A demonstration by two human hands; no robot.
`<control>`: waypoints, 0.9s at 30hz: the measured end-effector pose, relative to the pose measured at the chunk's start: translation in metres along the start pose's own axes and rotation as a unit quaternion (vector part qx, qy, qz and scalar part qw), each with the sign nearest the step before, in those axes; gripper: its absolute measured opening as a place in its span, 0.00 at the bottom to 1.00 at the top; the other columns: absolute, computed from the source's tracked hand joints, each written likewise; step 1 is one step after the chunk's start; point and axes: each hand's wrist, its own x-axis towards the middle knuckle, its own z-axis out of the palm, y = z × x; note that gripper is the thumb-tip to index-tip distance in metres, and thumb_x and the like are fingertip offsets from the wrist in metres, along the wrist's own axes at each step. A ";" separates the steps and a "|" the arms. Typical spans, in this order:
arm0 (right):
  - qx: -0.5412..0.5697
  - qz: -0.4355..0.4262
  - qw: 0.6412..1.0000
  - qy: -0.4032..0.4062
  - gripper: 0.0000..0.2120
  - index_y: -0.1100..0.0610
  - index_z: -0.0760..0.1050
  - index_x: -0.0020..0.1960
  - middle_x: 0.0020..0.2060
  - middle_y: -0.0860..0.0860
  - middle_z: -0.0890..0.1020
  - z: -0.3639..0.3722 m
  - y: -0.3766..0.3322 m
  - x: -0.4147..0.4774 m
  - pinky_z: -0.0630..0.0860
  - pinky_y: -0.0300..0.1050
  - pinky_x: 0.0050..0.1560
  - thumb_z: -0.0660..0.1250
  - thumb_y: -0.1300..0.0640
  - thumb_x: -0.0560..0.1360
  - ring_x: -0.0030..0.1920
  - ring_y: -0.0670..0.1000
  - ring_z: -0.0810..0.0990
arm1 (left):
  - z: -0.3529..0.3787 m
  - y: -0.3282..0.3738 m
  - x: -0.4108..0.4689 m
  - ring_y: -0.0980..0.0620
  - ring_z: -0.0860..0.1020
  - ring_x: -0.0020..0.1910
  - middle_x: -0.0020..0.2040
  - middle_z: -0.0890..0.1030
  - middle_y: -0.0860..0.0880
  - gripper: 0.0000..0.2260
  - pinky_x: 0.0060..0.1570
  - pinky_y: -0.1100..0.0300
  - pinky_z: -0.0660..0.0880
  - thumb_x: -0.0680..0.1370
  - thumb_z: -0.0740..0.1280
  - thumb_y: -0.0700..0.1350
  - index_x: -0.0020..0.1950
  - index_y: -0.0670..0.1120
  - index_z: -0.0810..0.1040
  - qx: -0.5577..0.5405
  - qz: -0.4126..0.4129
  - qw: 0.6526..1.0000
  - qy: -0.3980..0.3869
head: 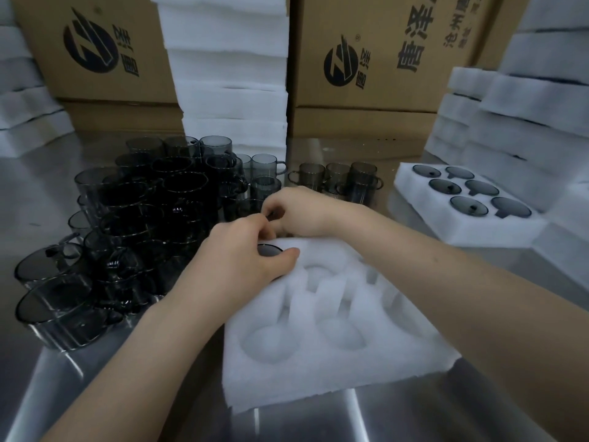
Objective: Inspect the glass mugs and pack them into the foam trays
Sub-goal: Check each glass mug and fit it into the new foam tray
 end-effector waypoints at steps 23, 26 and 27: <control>0.521 -0.024 0.832 0.190 0.24 0.56 0.68 0.68 0.56 0.60 0.77 -0.006 0.039 -0.070 0.82 0.54 0.49 0.70 0.64 0.75 0.46 0.56 0.83 | 0.008 0.036 0.039 0.53 0.78 0.51 0.52 0.76 0.58 0.30 0.54 0.58 0.74 0.67 0.79 0.46 0.64 0.52 0.68 -0.233 0.055 0.970 0.048; 0.540 -0.028 0.823 0.176 0.27 0.57 0.69 0.70 0.55 0.62 0.79 -0.005 0.040 -0.069 0.81 0.51 0.47 0.68 0.55 0.72 0.44 0.55 0.84 | 0.012 0.033 0.039 0.46 0.81 0.49 0.55 0.77 0.53 0.29 0.56 0.44 0.77 0.66 0.79 0.40 0.60 0.54 0.68 -0.258 0.067 0.962 0.049; 0.523 -0.030 0.833 0.179 0.26 0.56 0.70 0.69 0.55 0.62 0.79 -0.004 0.039 -0.069 0.82 0.51 0.47 0.68 0.54 0.72 0.43 0.55 0.84 | 0.013 0.032 0.039 0.46 0.82 0.48 0.54 0.77 0.53 0.29 0.55 0.43 0.77 0.65 0.80 0.40 0.58 0.53 0.68 -0.267 0.066 0.960 0.049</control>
